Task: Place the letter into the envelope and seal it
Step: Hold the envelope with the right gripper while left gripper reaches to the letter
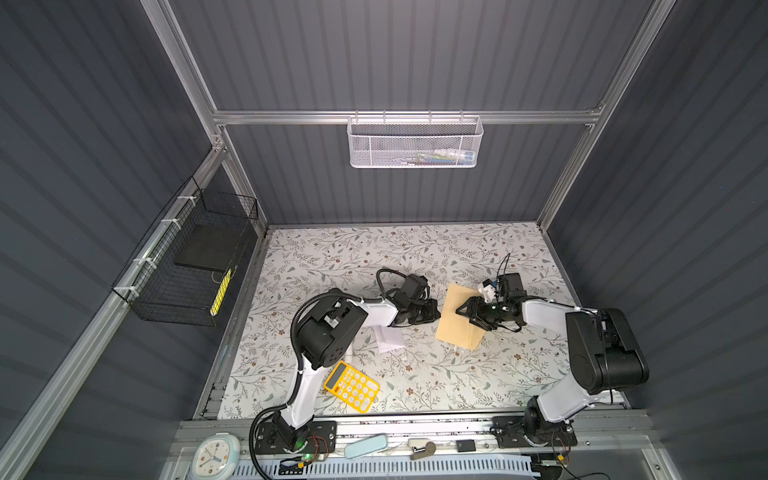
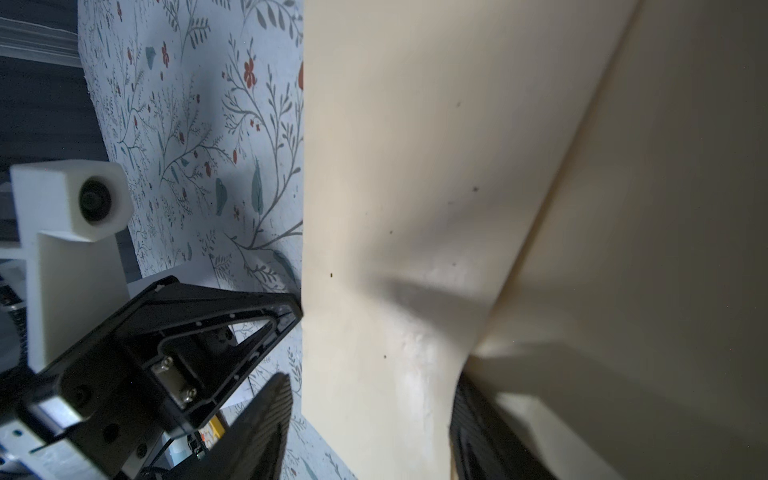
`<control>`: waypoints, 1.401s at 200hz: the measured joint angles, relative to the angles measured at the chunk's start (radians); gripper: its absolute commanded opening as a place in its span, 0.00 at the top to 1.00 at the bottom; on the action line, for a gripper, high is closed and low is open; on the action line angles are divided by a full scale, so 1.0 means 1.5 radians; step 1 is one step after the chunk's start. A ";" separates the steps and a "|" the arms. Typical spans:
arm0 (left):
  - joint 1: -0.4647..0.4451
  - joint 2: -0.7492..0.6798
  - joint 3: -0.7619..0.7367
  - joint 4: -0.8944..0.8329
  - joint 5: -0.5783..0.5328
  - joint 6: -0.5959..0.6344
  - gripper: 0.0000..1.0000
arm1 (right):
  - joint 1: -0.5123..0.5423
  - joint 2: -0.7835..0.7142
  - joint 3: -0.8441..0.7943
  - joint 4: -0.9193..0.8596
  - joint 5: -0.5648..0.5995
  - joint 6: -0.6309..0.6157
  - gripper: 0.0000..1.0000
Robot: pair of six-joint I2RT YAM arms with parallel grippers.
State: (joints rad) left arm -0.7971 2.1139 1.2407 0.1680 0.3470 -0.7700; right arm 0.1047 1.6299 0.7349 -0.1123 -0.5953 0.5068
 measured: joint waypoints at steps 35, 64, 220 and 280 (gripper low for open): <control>0.000 0.002 0.003 -0.002 0.001 0.001 0.96 | -0.002 0.006 -0.020 0.048 -0.018 0.012 0.49; 0.000 0.002 0.003 -0.002 0.000 0.003 0.96 | -0.004 0.011 -0.038 0.089 -0.034 0.025 0.58; 0.022 -0.027 -0.031 -0.003 -0.042 0.007 0.96 | 0.031 0.078 -0.065 0.386 -0.202 0.217 1.00; 0.122 -0.170 -0.098 -0.120 -0.087 0.031 0.62 | 0.089 0.146 0.020 0.428 -0.212 0.260 1.00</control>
State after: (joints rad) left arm -0.6144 1.8591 1.0939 -0.0120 0.2169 -0.7242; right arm 0.2382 1.8484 0.7650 0.5293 -0.9131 0.8967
